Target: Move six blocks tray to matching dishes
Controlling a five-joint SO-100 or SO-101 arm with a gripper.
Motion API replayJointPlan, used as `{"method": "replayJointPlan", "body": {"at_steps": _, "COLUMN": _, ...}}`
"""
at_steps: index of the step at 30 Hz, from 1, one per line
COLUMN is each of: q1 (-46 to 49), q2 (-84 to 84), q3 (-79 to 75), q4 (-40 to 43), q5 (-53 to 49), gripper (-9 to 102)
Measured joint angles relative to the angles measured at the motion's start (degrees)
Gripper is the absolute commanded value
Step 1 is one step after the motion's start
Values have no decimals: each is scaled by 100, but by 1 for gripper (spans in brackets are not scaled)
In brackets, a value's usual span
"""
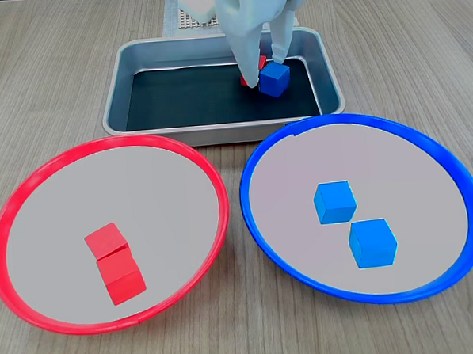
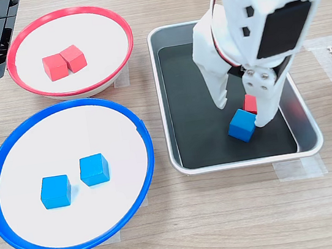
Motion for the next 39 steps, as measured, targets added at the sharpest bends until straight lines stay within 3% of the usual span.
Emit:
{"method": "replayJointPlan", "body": {"at_steps": 17, "q1": -290, "q2": -176, "q3": 149, "q4": -545, "q5": 501, "gripper": 0}}
{"method": "replayJointPlan", "body": {"at_steps": 22, "q1": -281, "q2": -176, "q3": -870, "q4": 598, "q5": 1433, "gripper": 0}}
{"method": "replayJointPlan", "body": {"at_steps": 25, "q1": -519, "q2": -176, "q3": -2039, "q4": 1441, "q5": 2848, "gripper": 0}}
{"method": "replayJointPlan", "body": {"at_steps": 27, "q1": -712, "q2": -246, "q3": -2725, "q4": 1318, "q5": 4017, "gripper": 0}}
{"method": "replayJointPlan", "body": {"at_steps": 29, "q1": -765, "q2": -562, "q3": -3331, "q4": 439, "q5": 5880, "gripper": 0}}
{"method": "replayJointPlan", "body": {"at_steps": 34, "q1": -765, "q2": -1362, "q3": -3586, "q4": -1538, "q5": 8473, "gripper": 0}}
{"method": "replayJointPlan", "body": {"at_steps": 36, "q1": -765, "q2": -1723, "q3": -3595, "q4": -2101, "q5": 9325, "gripper": 0}}
{"method": "replayJointPlan", "body": {"at_steps": 39, "q1": -659, "q2": -2039, "q3": -3296, "q4": -2698, "q5": 9826, "gripper": 3}}
